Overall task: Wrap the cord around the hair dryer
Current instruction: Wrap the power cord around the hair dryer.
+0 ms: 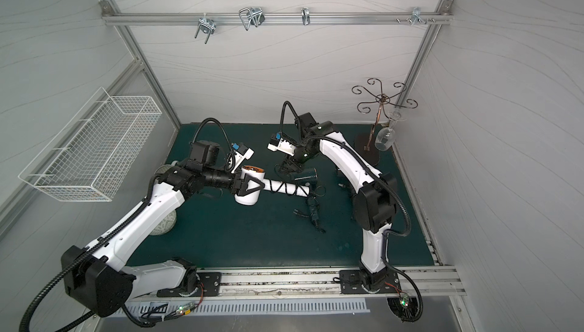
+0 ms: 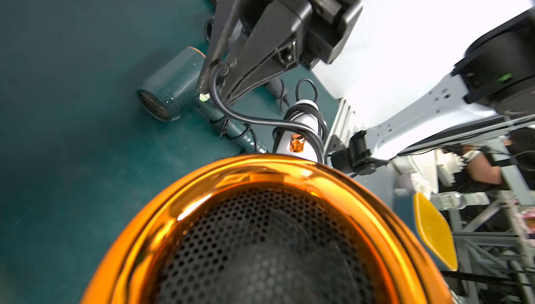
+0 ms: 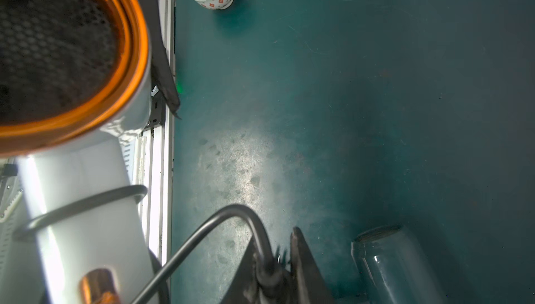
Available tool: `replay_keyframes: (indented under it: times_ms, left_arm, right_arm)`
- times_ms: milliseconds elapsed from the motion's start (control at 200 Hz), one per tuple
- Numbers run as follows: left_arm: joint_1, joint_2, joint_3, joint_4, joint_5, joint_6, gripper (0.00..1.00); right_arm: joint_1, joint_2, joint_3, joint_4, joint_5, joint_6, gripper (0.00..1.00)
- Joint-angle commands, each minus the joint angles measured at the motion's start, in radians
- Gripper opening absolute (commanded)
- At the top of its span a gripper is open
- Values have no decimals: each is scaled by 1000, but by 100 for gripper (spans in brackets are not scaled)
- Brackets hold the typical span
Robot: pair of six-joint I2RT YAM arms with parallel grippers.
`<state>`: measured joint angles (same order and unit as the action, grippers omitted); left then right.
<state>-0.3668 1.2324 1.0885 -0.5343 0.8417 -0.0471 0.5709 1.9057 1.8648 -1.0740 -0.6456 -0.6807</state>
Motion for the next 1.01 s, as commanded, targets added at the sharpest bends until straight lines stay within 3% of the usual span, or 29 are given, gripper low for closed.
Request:
replay_keyframes:
  times_ms: [0, 415, 715, 1000]
  left_arm:
    - [14, -40, -27, 282, 158, -101, 0]
    - [44, -79, -265, 591, 193, -357, 0]
    - [79, -96, -377, 634, 215, -432, 0]
    - [103, -83, -426, 668, 236, -473, 0]
  right_arm:
    - [4, 31, -12, -18, -9, 9, 19]
    - [12, 152, 6, -88, -21, 50, 25]
    - [46, 212, -12, -71, -15, 83, 30]
    - [40, 224, -17, -69, -15, 108, 47]
